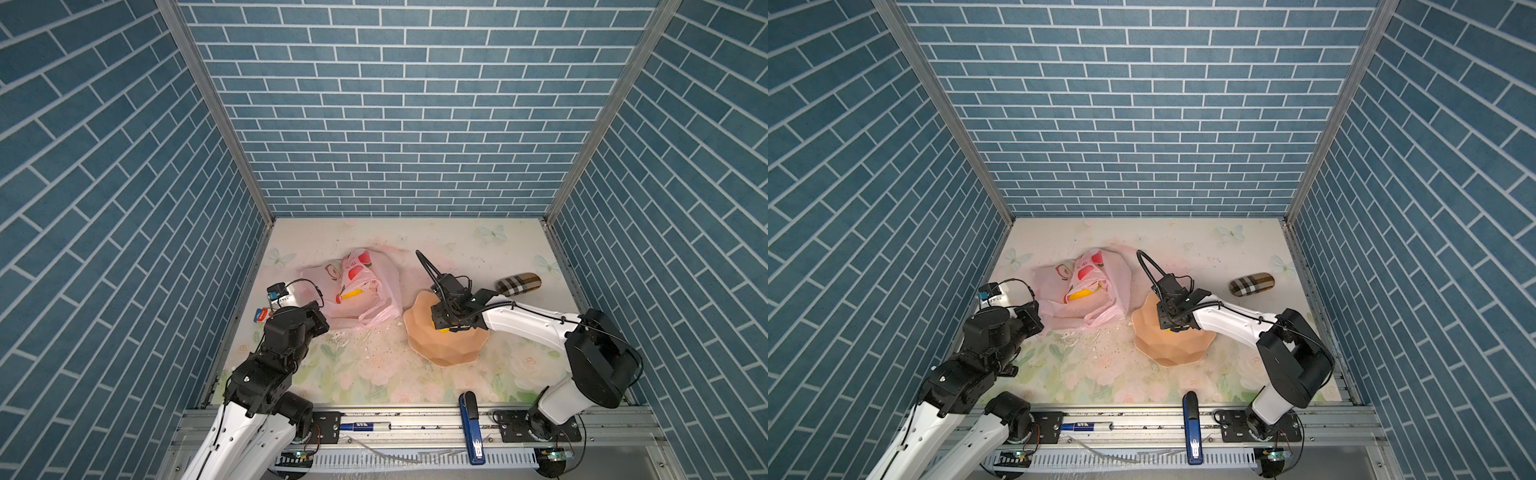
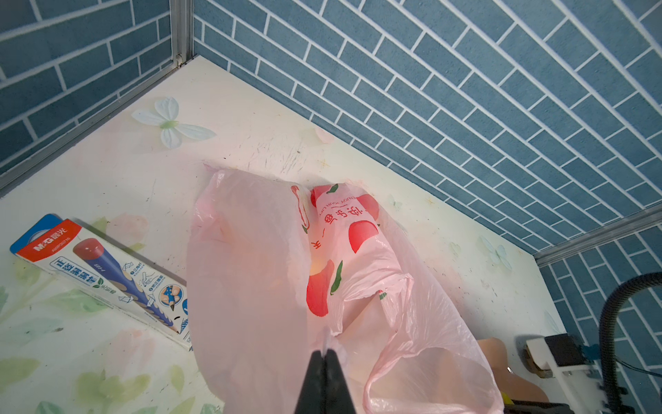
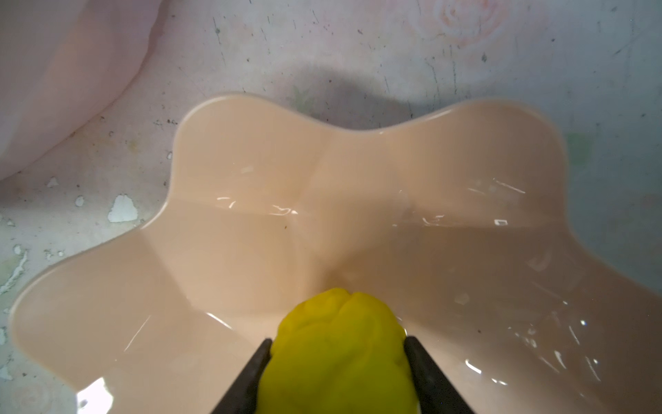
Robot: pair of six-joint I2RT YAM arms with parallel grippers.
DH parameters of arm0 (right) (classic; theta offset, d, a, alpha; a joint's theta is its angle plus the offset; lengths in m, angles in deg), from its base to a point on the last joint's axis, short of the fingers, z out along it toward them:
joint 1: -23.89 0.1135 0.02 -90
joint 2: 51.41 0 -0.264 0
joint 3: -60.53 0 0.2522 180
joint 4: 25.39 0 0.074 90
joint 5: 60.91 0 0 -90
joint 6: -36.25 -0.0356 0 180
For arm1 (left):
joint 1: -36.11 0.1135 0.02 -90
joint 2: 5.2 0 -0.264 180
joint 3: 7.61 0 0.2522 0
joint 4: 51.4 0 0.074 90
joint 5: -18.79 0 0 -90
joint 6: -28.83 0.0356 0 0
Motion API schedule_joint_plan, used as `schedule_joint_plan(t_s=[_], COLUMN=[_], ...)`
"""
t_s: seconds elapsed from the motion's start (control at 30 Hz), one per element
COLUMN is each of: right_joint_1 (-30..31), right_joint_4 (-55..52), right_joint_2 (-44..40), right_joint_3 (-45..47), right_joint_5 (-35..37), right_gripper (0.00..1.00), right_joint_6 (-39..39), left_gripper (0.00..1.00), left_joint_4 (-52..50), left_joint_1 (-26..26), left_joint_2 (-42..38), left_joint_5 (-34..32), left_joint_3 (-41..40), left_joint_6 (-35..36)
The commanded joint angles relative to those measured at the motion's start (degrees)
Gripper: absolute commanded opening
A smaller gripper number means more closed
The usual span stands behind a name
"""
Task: Take fruits out of the plastic bag
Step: Place the fruit on the plate.
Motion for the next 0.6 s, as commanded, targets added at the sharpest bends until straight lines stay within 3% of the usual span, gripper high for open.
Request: schedule_joint_plan(t_s=[0.0,0.13,0.57], right_joint_1=[-0.18,-0.20,-0.22], right_joint_4=[2.11,2.54,-0.01], right_joint_2=[1.40,1.50,-1.22], right_joint_3=[2.29,3.20,2.41], right_joint_5=[-0.52,-0.95,0.81], right_gripper=[0.27,0.32,0.72], right_joint_6=[-3.36,-3.90,-4.01], left_gripper=[0.00,0.00,0.00], left_joint_4=[-0.77,-0.75,-0.82], left_joint_1=[0.08,0.05,0.08], left_joint_2=[-0.26,-0.34,-0.34], left_joint_5=[-0.17,-0.21,0.13], left_joint_3=[1.47,1.42,1.81], left_joint_6=[0.81,0.58,0.52])
